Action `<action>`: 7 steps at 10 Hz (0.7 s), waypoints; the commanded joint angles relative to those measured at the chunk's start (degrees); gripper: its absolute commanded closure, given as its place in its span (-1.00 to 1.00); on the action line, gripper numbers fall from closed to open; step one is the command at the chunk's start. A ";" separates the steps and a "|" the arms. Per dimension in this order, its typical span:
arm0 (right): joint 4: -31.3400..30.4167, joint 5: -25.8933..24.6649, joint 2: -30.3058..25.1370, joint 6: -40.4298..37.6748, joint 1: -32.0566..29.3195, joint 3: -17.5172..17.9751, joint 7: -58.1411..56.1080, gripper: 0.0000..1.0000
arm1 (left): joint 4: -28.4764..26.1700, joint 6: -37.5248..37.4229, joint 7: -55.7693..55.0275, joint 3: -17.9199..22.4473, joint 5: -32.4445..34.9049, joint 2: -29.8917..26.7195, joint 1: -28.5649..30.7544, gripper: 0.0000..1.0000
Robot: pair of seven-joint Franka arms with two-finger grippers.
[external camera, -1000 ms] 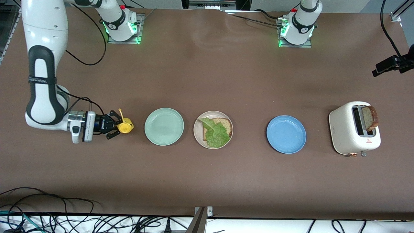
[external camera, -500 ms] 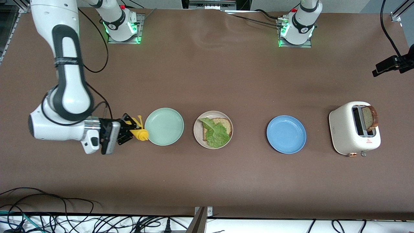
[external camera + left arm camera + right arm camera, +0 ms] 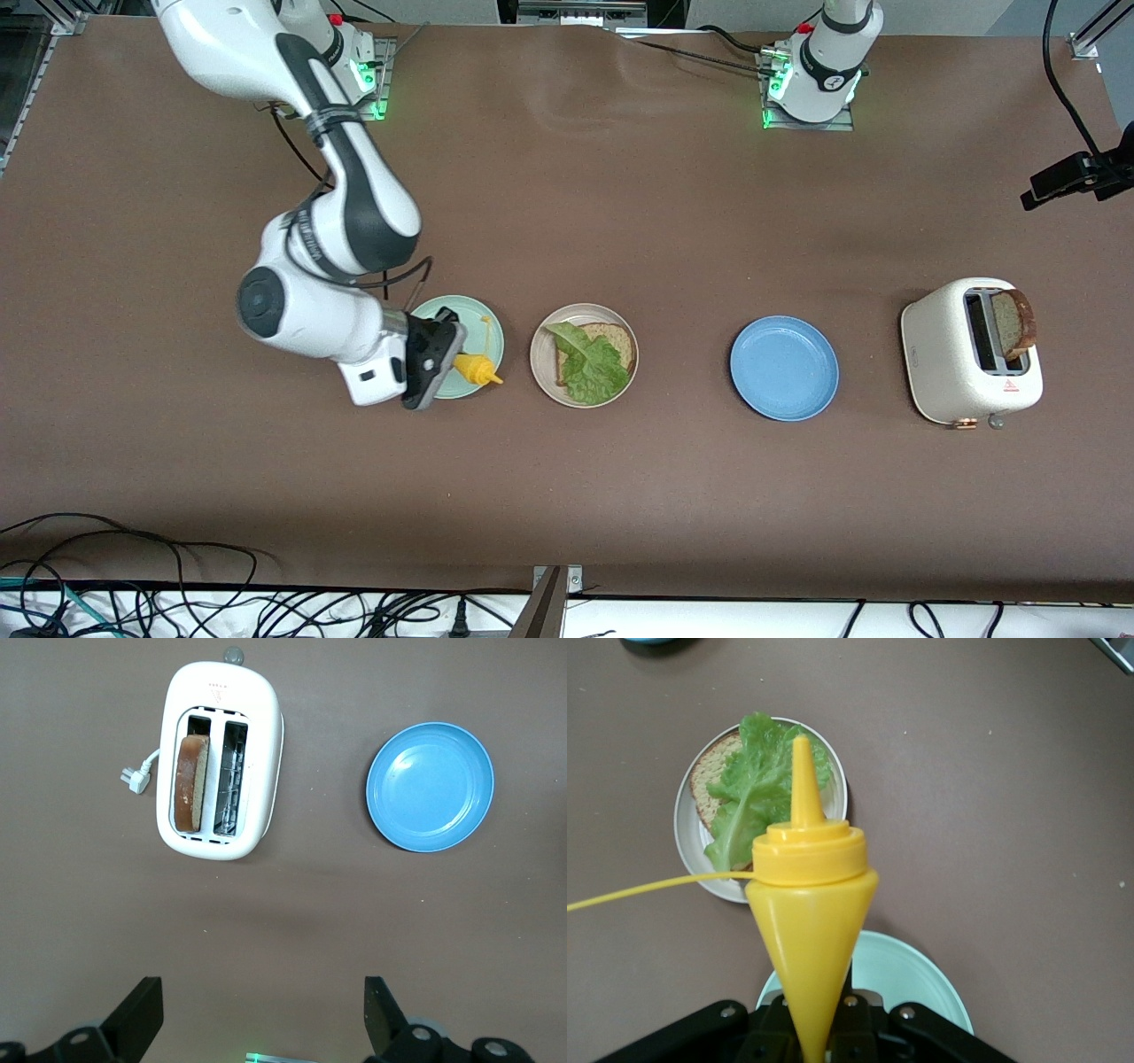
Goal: Make sandwich on beige plate with both arms
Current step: 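Hold the mustard bottle over the lettuce with the right gripper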
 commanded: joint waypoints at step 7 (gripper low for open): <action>0.13 -39.59 3.88 2.02 -0.62 13.20 15.90 1.00 | 4.64 0.48 0.46 1.06 -2.52 11.59 5.22 -1.00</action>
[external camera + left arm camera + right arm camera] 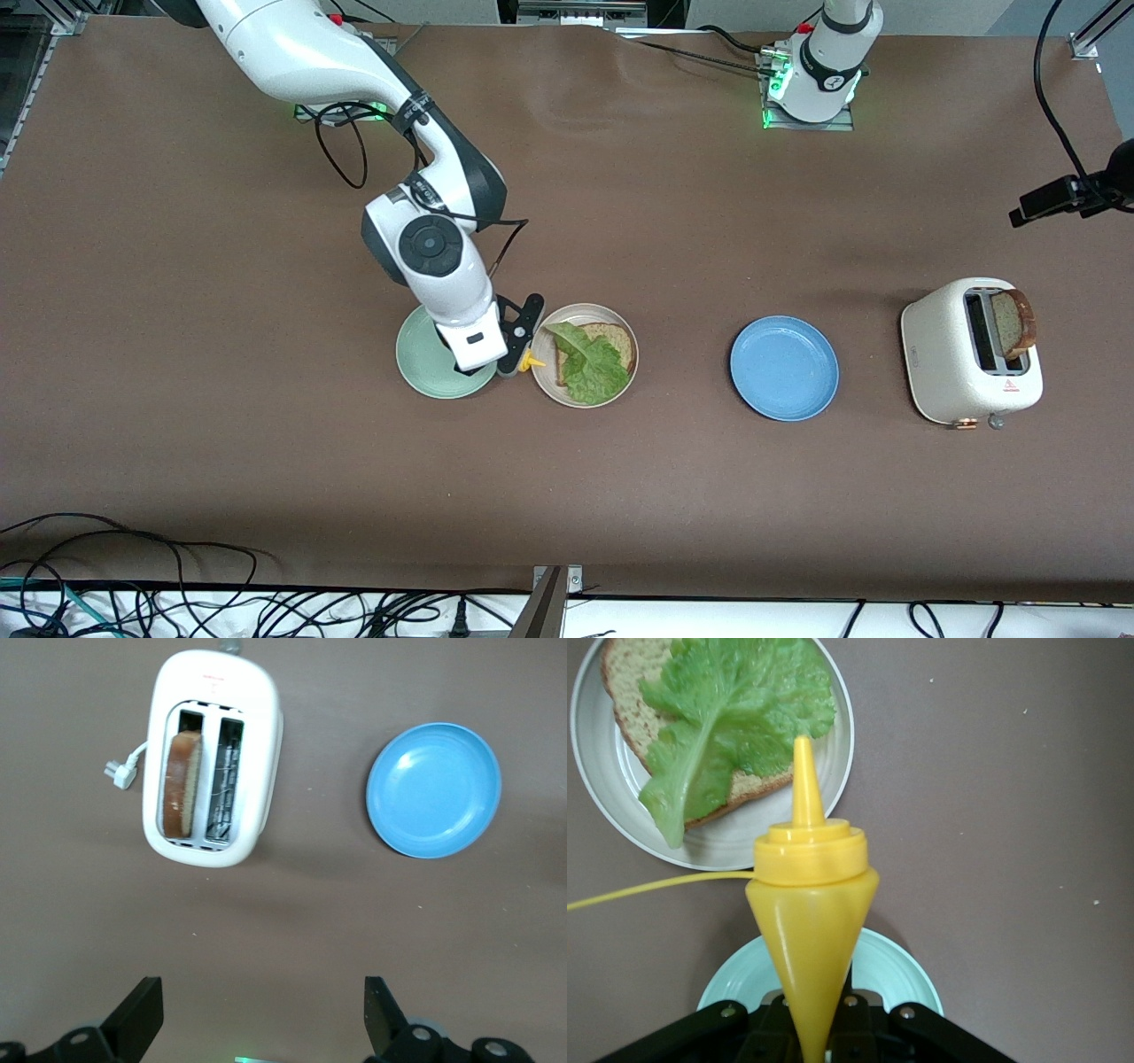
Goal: Make sandwich on beige plate with both arms
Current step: 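Hold the mustard bottle over the lettuce with the right gripper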
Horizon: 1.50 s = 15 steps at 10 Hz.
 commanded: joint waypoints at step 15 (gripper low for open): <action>-0.45 -22.31 3.02 -9.79 3.95 4.20 6.22 1.00 | 6.38 14.17 8.64 -0.92 3.08 23.35 5.67 -1.00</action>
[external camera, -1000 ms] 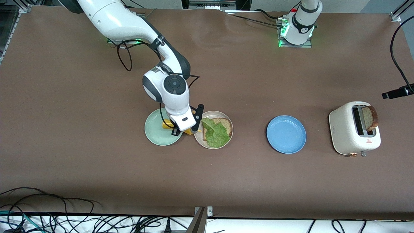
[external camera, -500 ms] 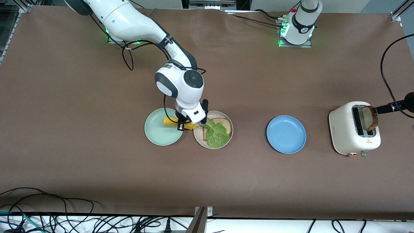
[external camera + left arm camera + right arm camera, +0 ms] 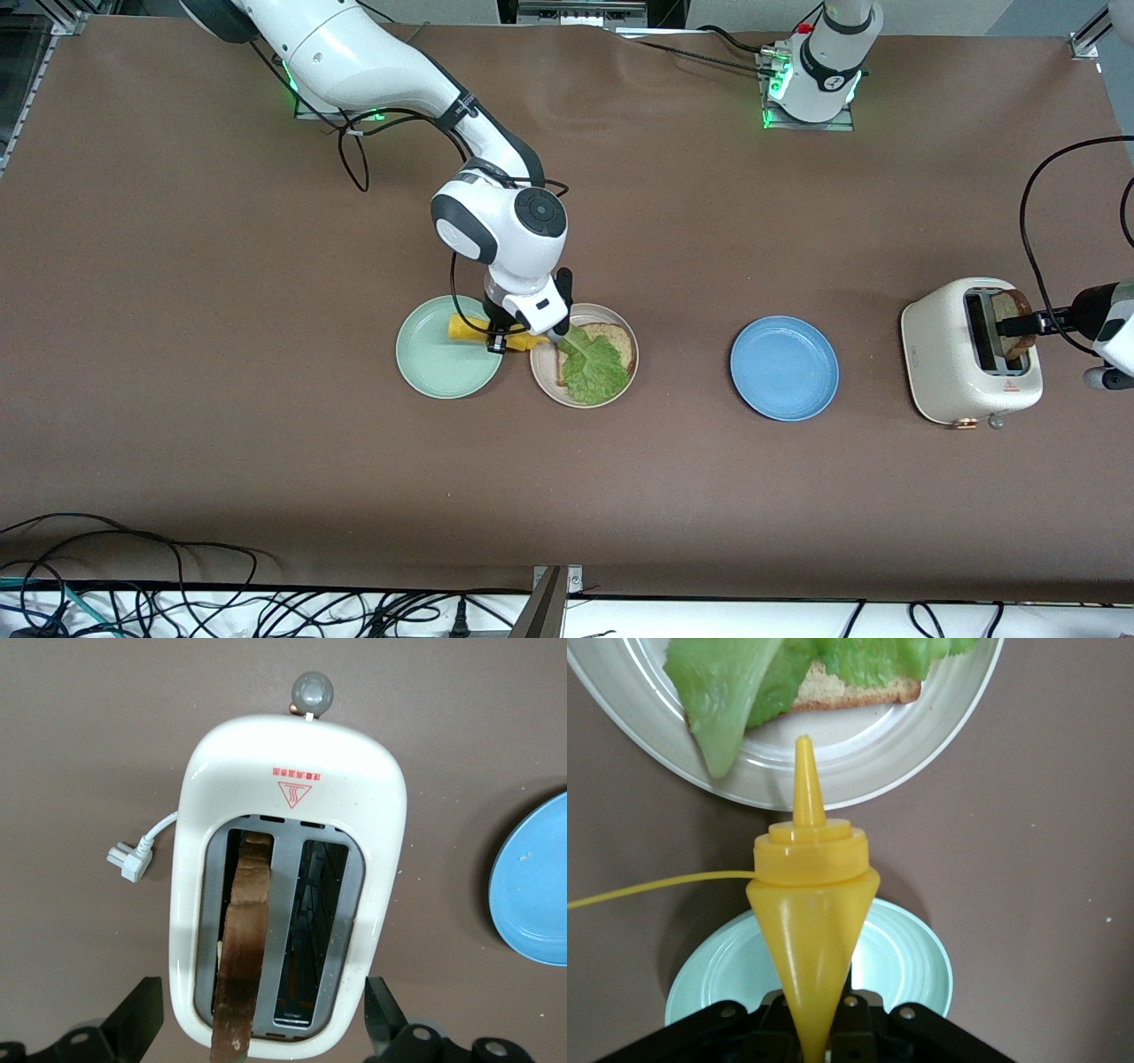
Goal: Make sandwich on beige plate with both arms
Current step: 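Return the mustard bottle with the right gripper while the left gripper grasps toast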
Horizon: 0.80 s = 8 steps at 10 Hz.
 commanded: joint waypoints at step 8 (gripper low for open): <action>0.63 50.27 -16.64 -14.10 -10.31 -18.56 -23.32 1.00 | -3.02 -1.31 3.57 0.13 1.33 -0.87 1.33 1.00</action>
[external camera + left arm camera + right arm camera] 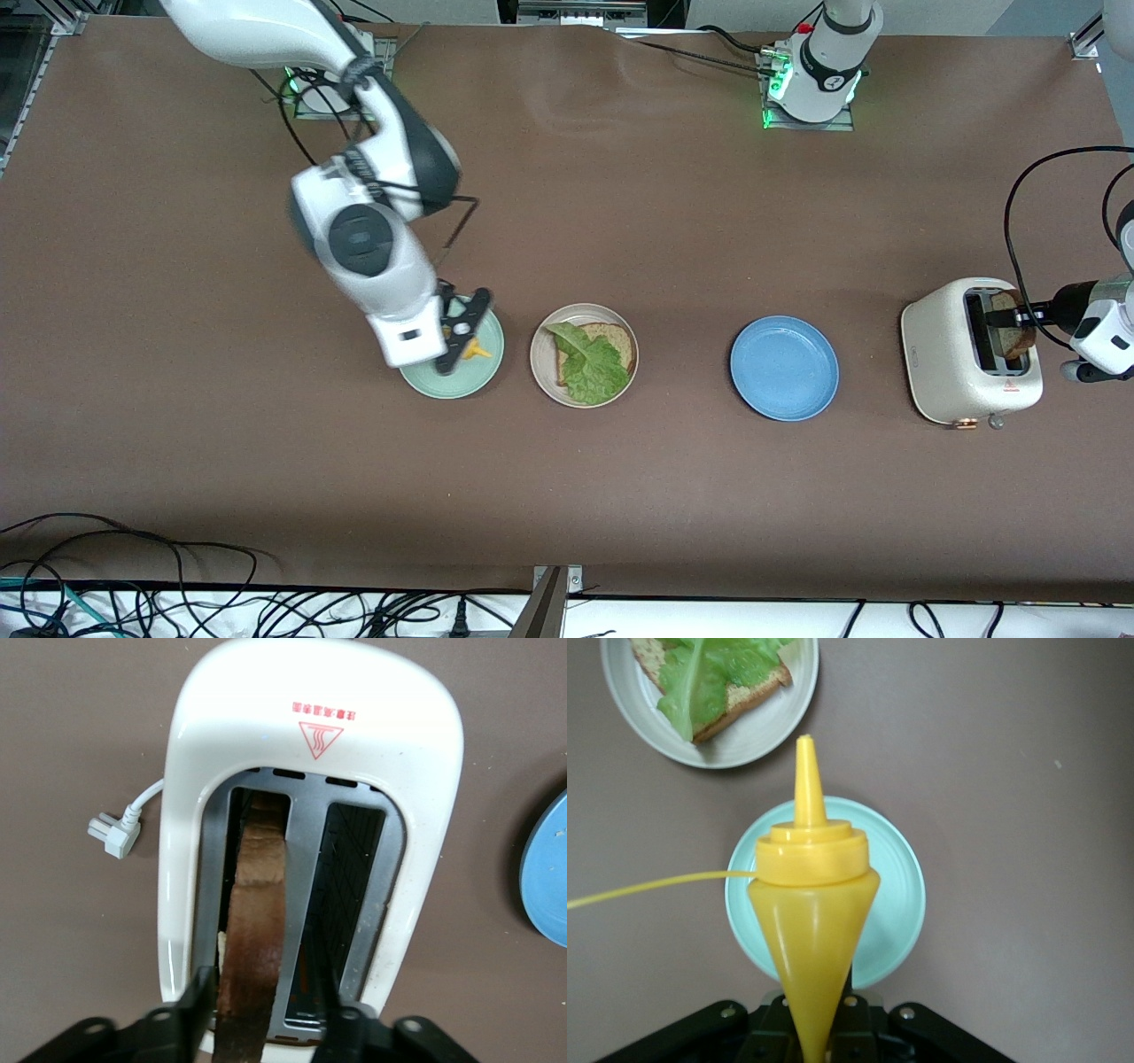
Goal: Make sandwich on beige plate with both arms
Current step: 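Return the mustard bottle with the right gripper while the left gripper grasps toast, then lift the bread slice from the toaster with the left gripper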
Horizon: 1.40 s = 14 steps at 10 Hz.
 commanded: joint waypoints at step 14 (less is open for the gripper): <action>-41.90 66.90 -1.91 -23.72 -7.93 -38.61 -104.39 1.00 | 18.36 -22.05 7.57 -4.77 0.89 -5.21 -0.51 1.00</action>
